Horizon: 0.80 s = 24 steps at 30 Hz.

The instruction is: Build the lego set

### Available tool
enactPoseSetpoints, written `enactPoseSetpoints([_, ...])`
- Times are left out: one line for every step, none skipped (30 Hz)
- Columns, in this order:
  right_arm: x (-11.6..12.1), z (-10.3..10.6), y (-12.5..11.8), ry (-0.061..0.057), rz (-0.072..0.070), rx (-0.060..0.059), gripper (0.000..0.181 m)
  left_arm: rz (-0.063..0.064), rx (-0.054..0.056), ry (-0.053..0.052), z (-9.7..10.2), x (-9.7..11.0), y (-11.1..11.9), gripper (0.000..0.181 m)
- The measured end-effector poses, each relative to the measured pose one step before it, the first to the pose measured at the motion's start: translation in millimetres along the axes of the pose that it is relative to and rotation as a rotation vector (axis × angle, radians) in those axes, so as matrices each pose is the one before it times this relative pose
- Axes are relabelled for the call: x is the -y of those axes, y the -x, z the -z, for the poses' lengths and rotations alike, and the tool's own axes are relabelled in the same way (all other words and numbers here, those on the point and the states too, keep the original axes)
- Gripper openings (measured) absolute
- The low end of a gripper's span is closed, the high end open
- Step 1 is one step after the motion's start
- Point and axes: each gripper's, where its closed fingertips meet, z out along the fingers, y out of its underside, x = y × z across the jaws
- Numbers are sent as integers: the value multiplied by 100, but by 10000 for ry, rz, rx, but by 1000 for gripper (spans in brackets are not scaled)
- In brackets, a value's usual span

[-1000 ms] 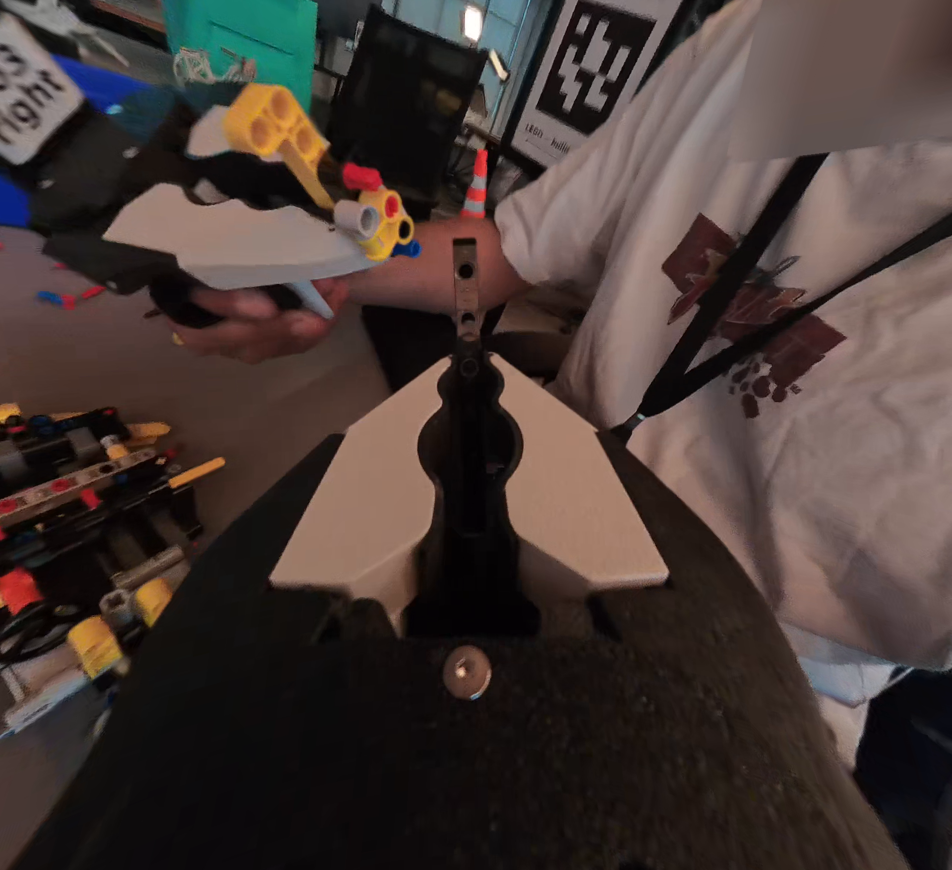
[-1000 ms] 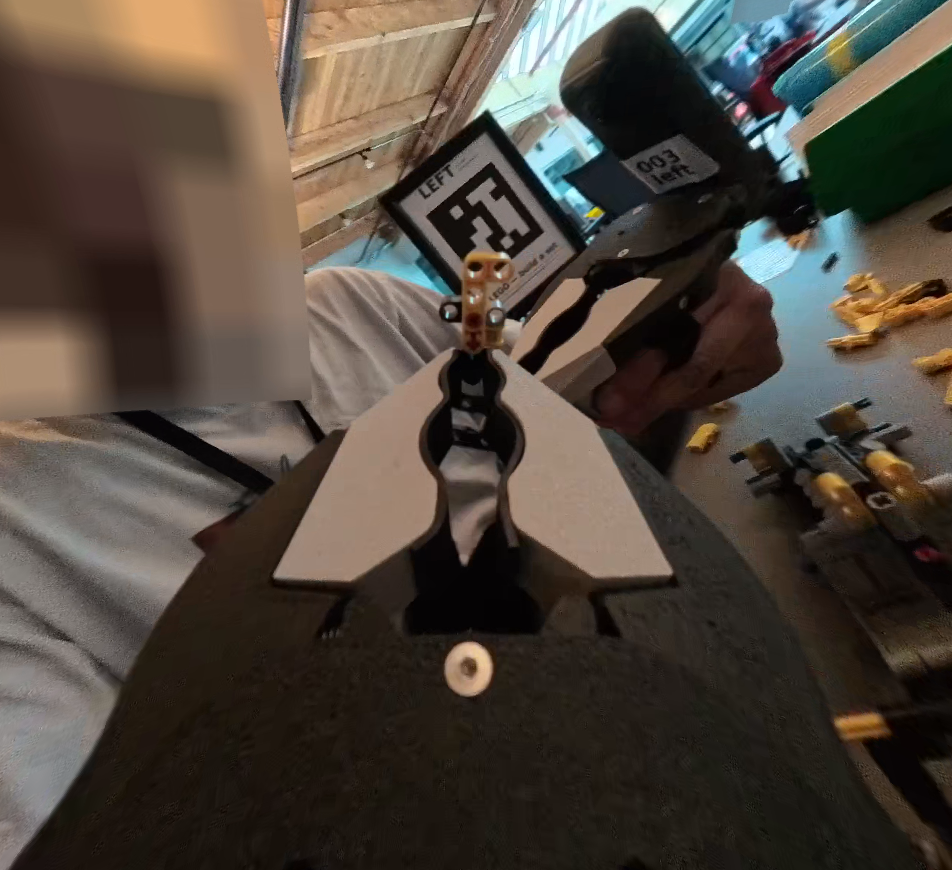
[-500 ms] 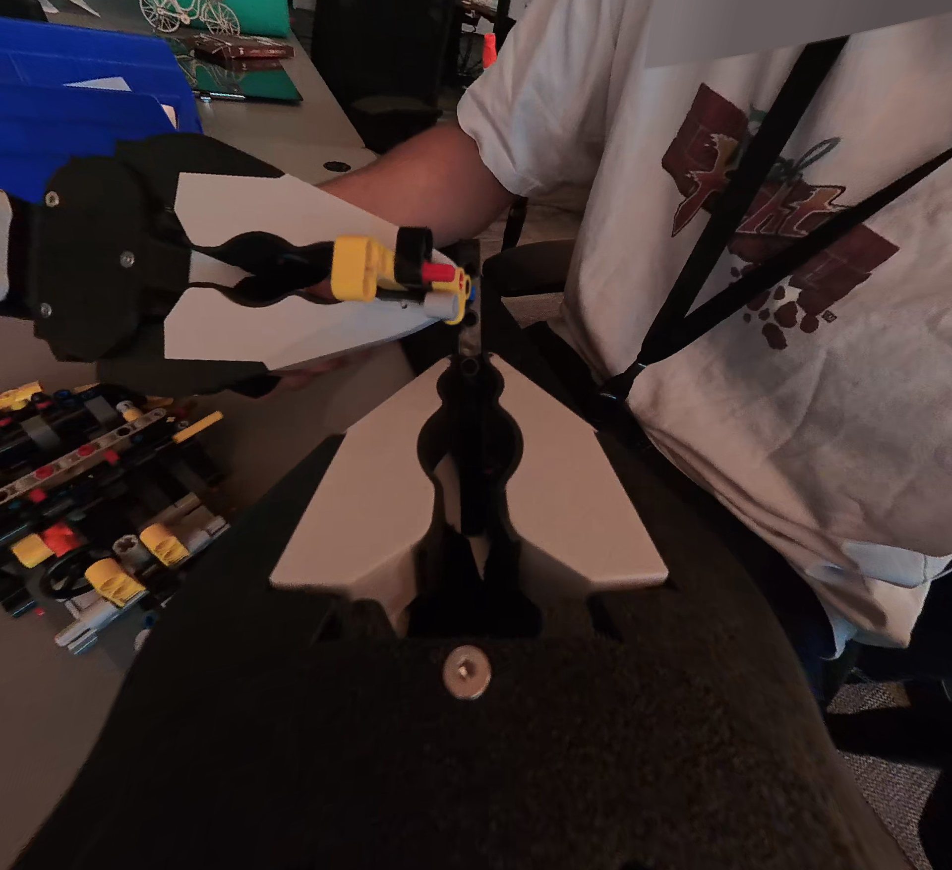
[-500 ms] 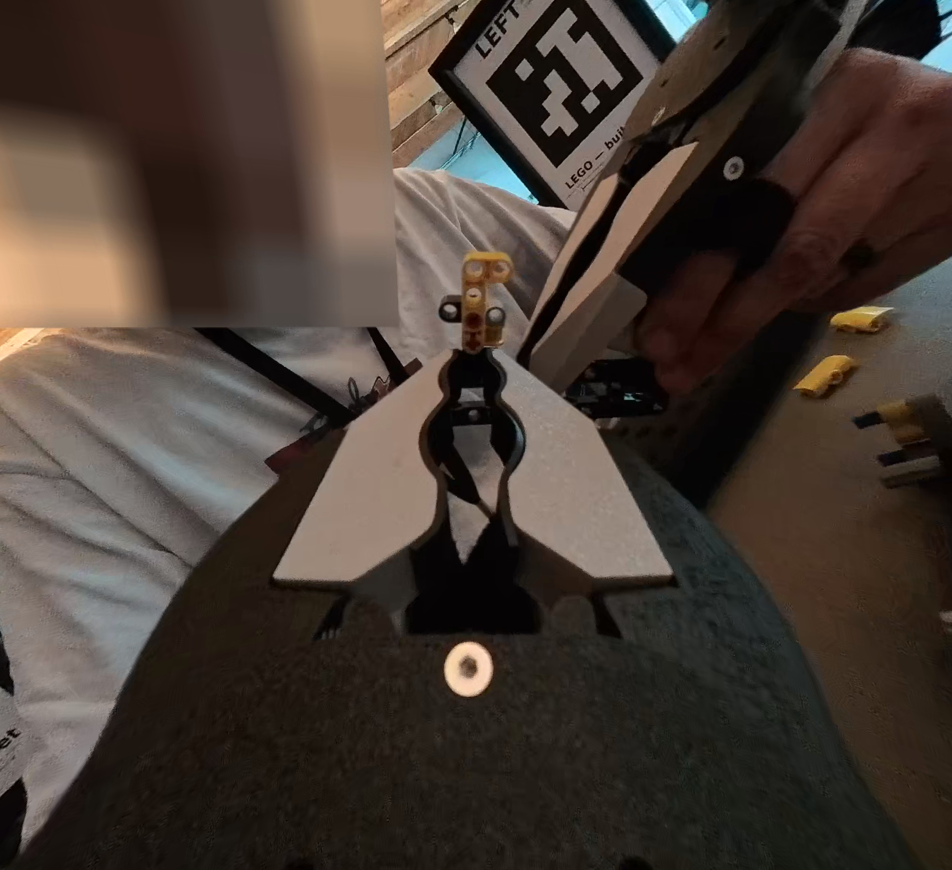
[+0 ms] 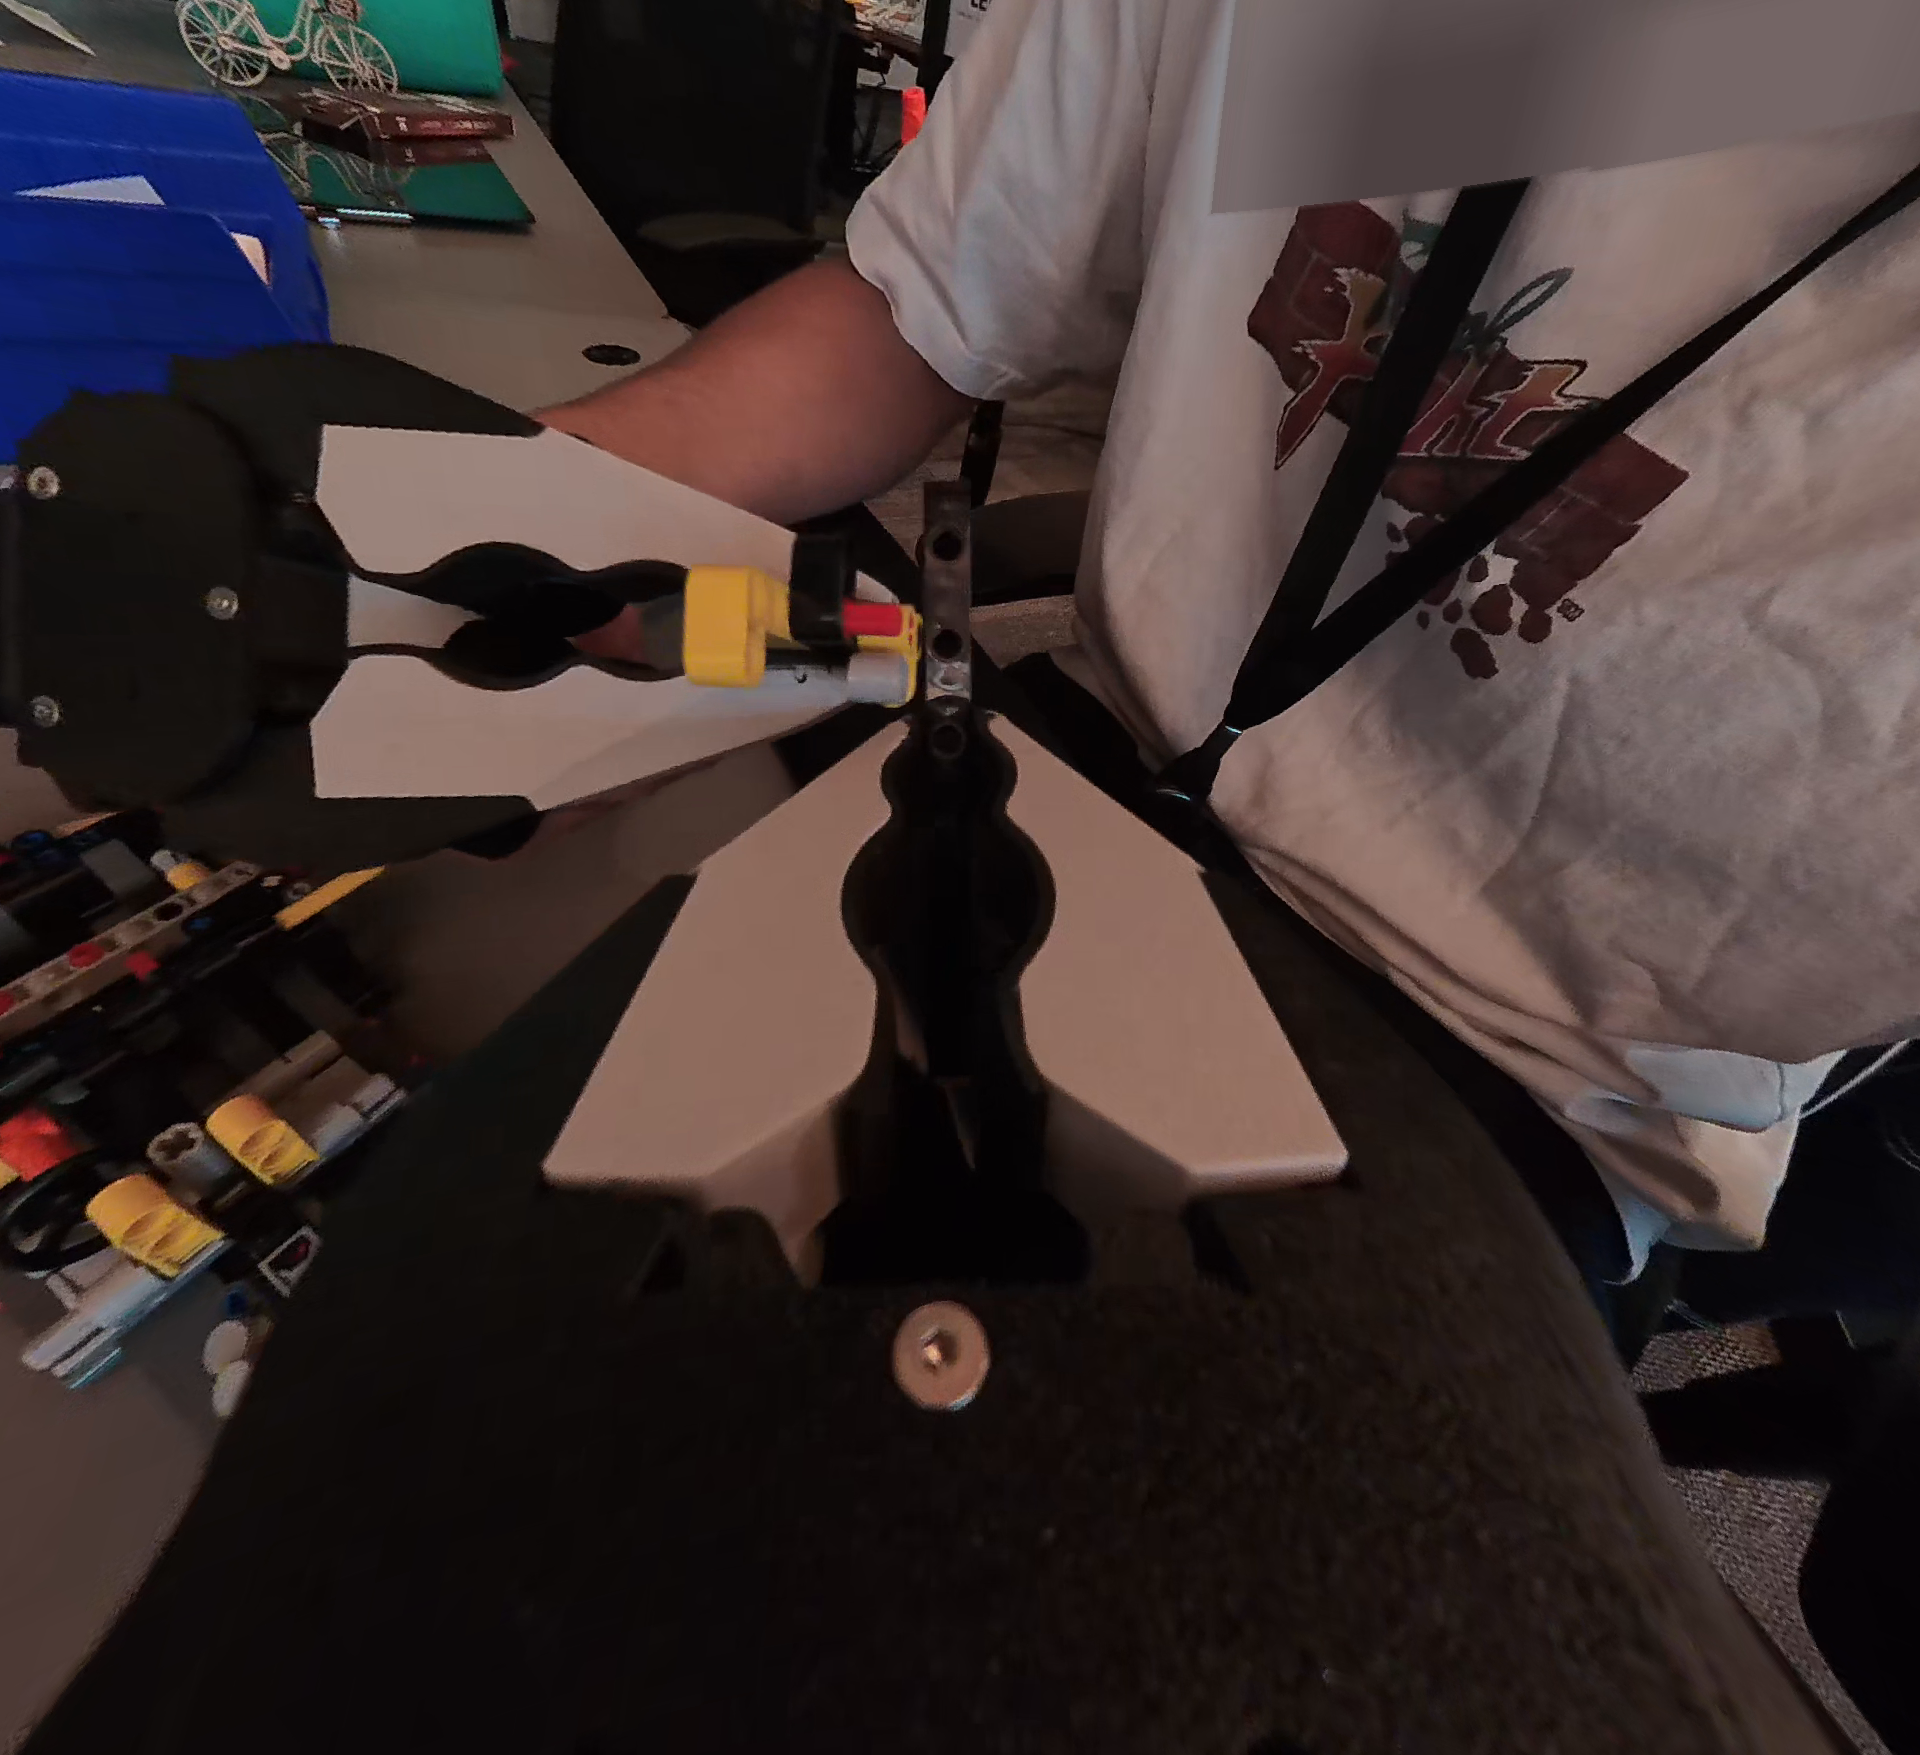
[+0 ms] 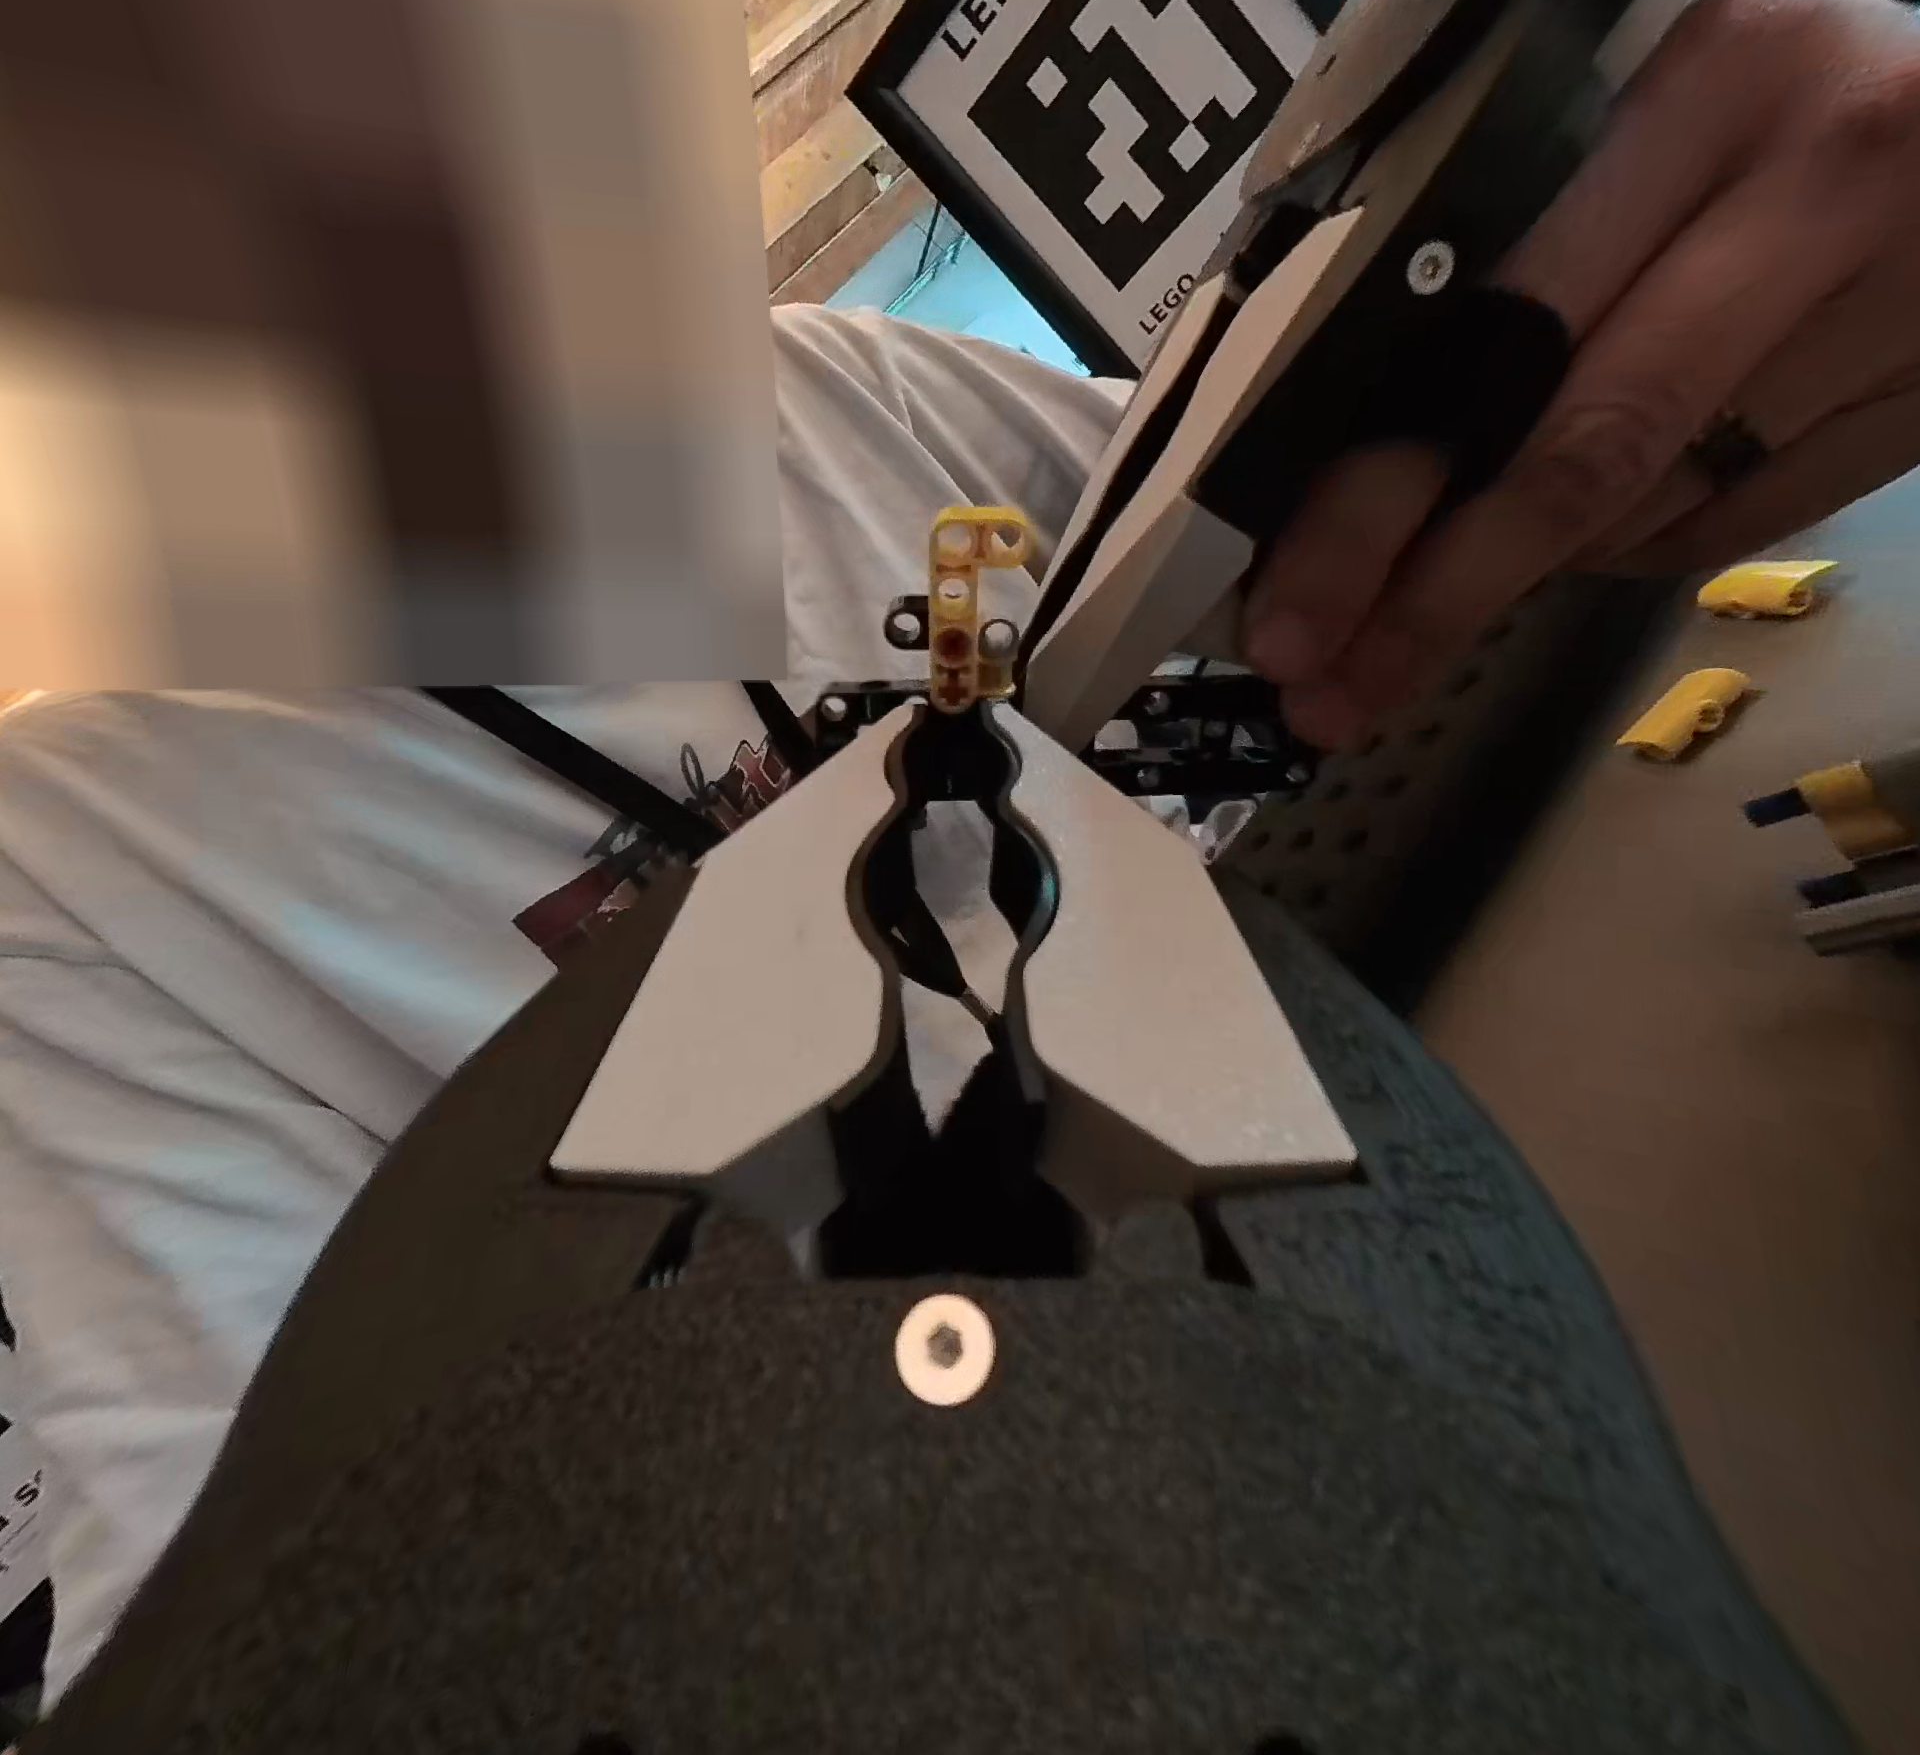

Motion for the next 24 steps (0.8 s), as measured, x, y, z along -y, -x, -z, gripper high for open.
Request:
enactPoseSetpoints([-7,-45,21,7,7,22,7,1,-46,-27,-9,24,-71,10])
enactPoseSetpoints([-60,-59,58,33,-12,36,6,-3,-48,17,0,-15,-91,10])
enactPoseSetpoints([-81,-61,106,51,9,68,6,-19,-23,56,7,-101,-63,10])
enactPoseSetpoints([28,-12,97,-23,30,42,6,-13,-6,10,21,-43,-32,10])
enactPoseSetpoints([32,11,97,-13,-3,42,6,-10,20,3,22,-43,17,10])
enactPoseSetpoints([10,21,-60,10,44,-88,6,38,-14,42,10,-98,1,10])
enactPoseSetpoints([67,6,-31,-35,48,-53,6,47,-16,58,-25,-117,11,10])
enactPoseSetpoints([-39,-48,81,28,-14,37,6,30,-42,-29,-8,6,-26,10])
enactPoseSetpoints([-27,-69,-23,9,9,-23,6,88,-88,6,-26,-48,-56,10])
enactPoseSetpoints([-35,-21,-85,18,16,-61,7,82,-55,21,-17,-89,-10,10])
enactPoseSetpoints([-20,35,4,-12,-29,14,6,56,-16,-32,-10,11,34,10])
enactPoseSetpoints([16,70,17,-25,-46,26,6,152,-43,-9,0,10,57,10])
enactPoseSetpoints([13,84,-66,-23,-6,-37,6,238,-70,10,14,-24,79,10])
enactPoseSetpoints([7,107,-63,-18,-29,-50,7,211,-67,-25,37,-10,61,10])
enactPoseSetpoints([56,103,39,-46,32,-12,6,131,-51,-90,7,100,53,9])
enactPoseSetpoints([88,52,86,-69,23,34,6,84,-50,-94,-2,115,30,10])
enactPoseSetpoints([17,-21,17,-15,8,-13,6,5,-35,-25,-12,-5,-6,10])
enactPoseSetpoints([-92,-81,-7,41,1,-29,7,-99,6,33,-60,-73,-25,10])
enactPoseSetpoints([-62,-113,78,26,-22,49,6,-149,31,1,-102,29,-64,10])
enactPoseSetpoints([-60,-117,136,18,-33,60,6,-150,6,3,-109,51,-138,10])
enactPoseSetpoints([-212,-184,-17,127,-1,-58,6,-142,-7,145,-113,-189,-133,10])
enactPoseSetpoints([-242,-205,-79,137,46,-104,7,-186,26,128,-89,-162,-122,10])
enactPoseSetpoints([-10,-145,146,-27,12,67,6,-238,57,-49,-69,157,-132,10])
enactPoseSetpoints([90,-104,222,-92,-21,142,6,-230,60,-86,-41,204,-98,10])
